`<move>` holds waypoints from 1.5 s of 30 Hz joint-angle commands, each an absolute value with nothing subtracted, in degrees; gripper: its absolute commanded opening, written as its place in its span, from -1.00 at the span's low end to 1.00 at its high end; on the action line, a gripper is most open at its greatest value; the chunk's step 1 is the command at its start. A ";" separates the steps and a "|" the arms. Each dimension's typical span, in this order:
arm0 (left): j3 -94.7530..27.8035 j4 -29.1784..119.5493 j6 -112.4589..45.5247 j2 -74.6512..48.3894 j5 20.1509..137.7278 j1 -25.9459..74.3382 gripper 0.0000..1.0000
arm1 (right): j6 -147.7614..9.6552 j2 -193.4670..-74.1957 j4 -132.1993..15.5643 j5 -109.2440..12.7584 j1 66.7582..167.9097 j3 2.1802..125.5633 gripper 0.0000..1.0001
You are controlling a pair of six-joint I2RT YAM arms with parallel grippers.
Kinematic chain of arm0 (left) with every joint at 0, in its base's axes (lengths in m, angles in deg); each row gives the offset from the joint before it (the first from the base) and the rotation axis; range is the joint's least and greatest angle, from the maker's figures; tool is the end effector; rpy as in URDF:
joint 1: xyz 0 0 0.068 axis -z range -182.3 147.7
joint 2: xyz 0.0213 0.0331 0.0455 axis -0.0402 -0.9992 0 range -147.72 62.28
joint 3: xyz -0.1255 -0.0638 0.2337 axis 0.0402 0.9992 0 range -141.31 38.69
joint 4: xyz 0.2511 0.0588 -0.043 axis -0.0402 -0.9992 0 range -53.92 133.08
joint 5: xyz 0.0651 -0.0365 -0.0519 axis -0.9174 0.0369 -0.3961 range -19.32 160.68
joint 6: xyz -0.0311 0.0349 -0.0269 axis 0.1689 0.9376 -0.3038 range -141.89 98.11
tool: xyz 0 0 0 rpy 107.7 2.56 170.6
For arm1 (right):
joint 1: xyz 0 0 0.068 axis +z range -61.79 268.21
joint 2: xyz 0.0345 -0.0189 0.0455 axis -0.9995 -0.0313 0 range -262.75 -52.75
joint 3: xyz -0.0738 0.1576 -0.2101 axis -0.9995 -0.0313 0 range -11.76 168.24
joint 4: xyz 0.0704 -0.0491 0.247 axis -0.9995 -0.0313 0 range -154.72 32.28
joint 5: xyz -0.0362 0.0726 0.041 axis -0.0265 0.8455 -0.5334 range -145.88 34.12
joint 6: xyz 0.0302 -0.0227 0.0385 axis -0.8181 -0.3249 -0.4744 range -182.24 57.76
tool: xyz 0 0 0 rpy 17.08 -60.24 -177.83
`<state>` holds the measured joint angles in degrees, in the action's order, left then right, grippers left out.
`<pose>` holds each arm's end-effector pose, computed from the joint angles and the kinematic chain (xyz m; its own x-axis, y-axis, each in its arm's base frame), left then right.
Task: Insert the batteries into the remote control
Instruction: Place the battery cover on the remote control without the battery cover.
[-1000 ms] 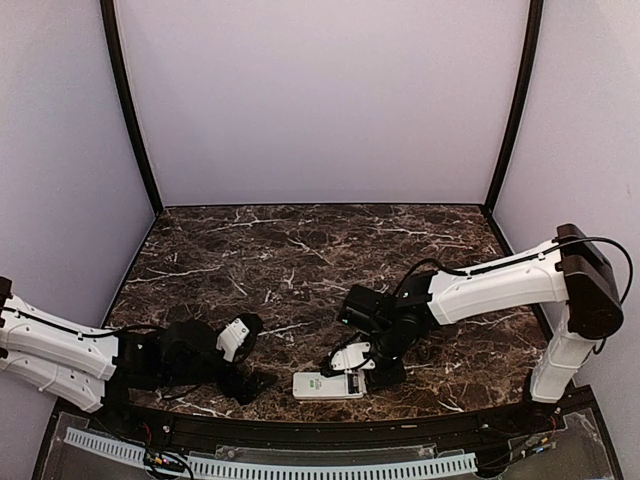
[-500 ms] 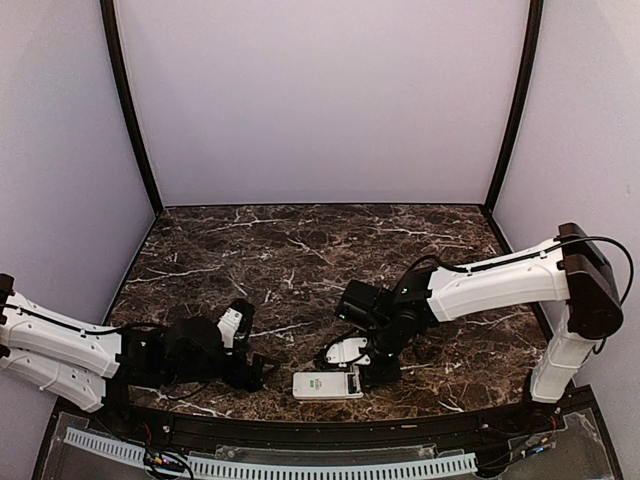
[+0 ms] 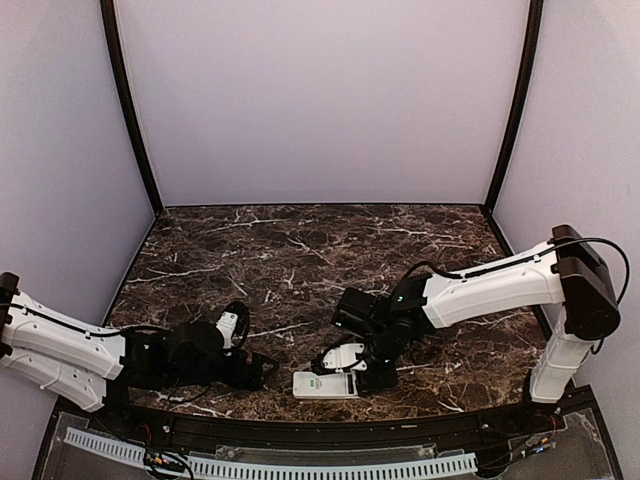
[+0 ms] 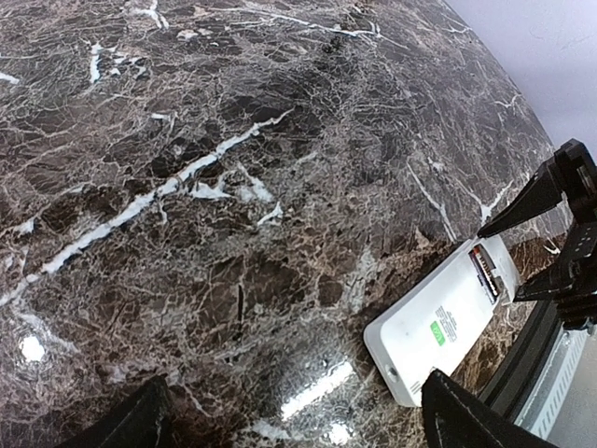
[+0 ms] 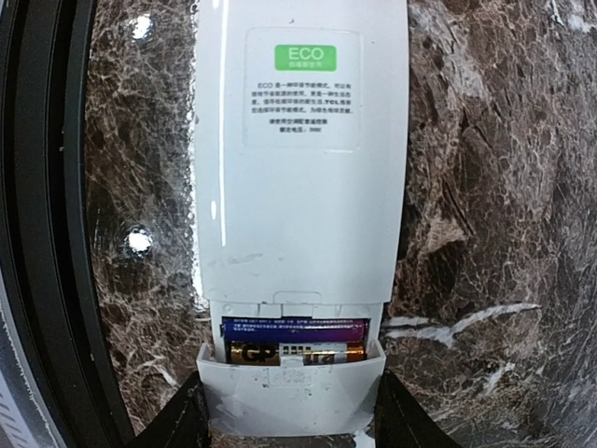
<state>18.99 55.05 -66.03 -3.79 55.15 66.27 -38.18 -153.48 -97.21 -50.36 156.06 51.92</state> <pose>0.0874 -0.1964 0.1578 -0.7165 -0.0111 -0.6975 0.4419 0.7664 -0.4662 0.1198 0.3035 0.1667 0.0445 -0.9670 -0.2507 -0.9990 -0.0435 -0.0094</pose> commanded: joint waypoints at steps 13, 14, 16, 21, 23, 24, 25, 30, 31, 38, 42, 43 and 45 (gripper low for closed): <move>19.29 56.15 -66.00 -4.21 55.01 66.52 0.85 | -40.26 -154.37 -98.08 -53.43 156.59 51.80 -0.03; 19.28 56.21 -65.92 -4.27 55.02 66.52 0.85 | -40.46 -154.77 -98.07 -53.38 156.56 51.91 -0.01; 19.27 56.37 -65.78 -4.38 55.08 66.52 0.85 | -40.75 -155.49 -97.78 -53.03 156.54 51.99 0.03; 19.11 56.52 -65.49 -4.58 55.37 66.52 0.85 | -41.12 -156.72 -97.10 -53.05 156.60 52.39 0.13; 19.10 56.64 -65.36 -4.70 55.38 66.52 0.85 | -41.06 -156.94 -96.76 -52.99 156.56 52.47 0.17; 19.05 56.67 -65.38 -4.81 55.45 66.52 0.85 | -41.10 -156.91 -96.63 -52.98 156.58 52.41 0.18; 19.07 56.76 -65.30 -4.89 55.51 66.52 0.85 | -41.15 -157.02 -96.58 -52.98 156.57 52.45 0.19; 18.88 57.06 -65.12 -5.34 55.69 66.52 0.86 | -41.32 -157.08 -96.44 -53.29 156.61 52.43 0.25; 18.89 57.15 -65.02 -5.37 55.71 66.52 0.86 | -41.36 -157.05 -96.42 -53.26 156.61 52.45 0.27; 18.57 57.31 -64.62 -5.91 55.95 66.52 0.86 | -41.07 -156.10 -95.70 -52.94 156.67 52.76 0.40; 18.65 57.53 -64.53 -5.93 56.08 66.52 0.86 | -40.30 -155.08 -95.67 -52.98 156.63 52.68 0.45; 18.70 57.55 -64.50 -5.99 56.08 66.52 0.86 | -40.11 -154.79 -95.81 -52.98 156.62 52.54 0.46; 18.68 57.70 -64.37 -6.08 56.26 66.52 0.86 | -39.86 -154.20 -95.99 -53.14 156.62 52.20 0.52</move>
